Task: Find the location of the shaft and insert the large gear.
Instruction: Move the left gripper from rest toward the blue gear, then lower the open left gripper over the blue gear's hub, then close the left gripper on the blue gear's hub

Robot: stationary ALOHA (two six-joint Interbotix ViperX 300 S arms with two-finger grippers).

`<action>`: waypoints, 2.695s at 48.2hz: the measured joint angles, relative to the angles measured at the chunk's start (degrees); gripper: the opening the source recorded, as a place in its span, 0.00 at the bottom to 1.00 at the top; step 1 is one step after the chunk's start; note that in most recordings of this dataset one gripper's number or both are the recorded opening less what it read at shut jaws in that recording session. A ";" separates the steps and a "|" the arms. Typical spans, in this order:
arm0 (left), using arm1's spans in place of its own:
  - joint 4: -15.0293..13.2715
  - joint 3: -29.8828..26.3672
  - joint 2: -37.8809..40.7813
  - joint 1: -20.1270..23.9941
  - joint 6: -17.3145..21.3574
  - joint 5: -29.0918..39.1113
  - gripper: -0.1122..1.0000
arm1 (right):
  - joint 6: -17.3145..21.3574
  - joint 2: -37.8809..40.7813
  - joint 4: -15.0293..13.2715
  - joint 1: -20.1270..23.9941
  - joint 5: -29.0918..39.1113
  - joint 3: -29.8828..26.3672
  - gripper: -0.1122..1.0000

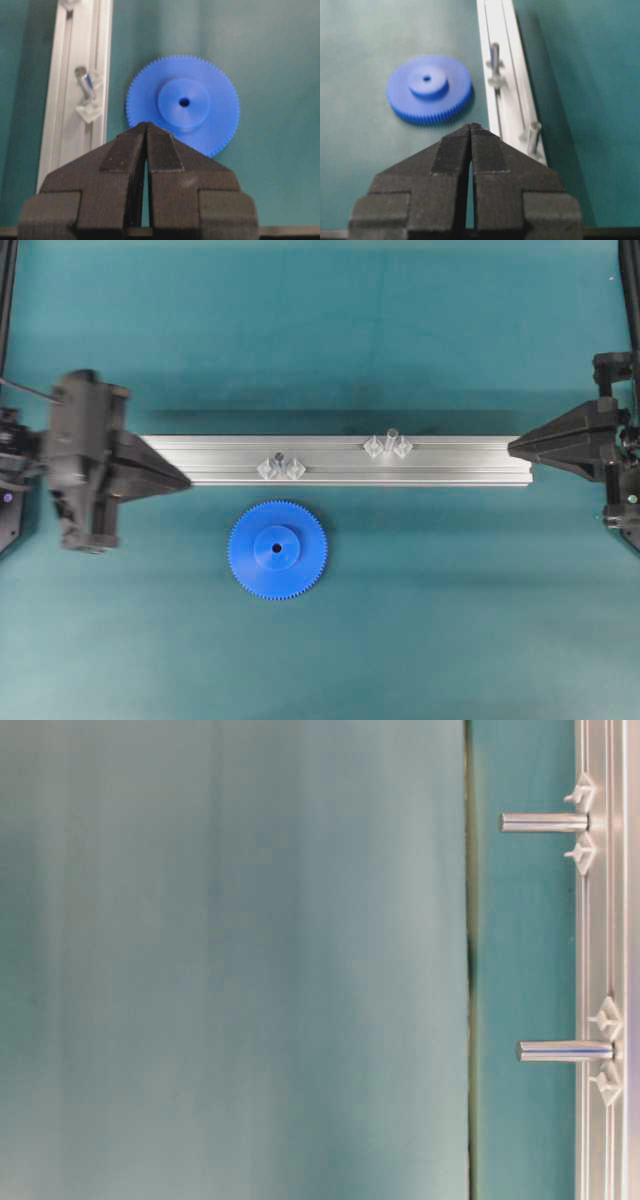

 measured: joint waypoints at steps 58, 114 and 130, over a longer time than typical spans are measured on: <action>0.09 -21.09 34.01 -3.96 -5.27 13.10 0.94 | 0.09 0.35 -0.35 -2.02 14.41 -2.29 0.12; 0.09 -26.37 43.33 -5.36 -6.94 16.61 0.94 | 0.00 -3.96 -0.35 -2.11 15.64 -0.53 0.12; 0.18 -26.28 43.33 -5.36 -7.21 16.52 0.94 | 0.00 -3.96 -0.35 -2.02 15.64 -0.44 0.12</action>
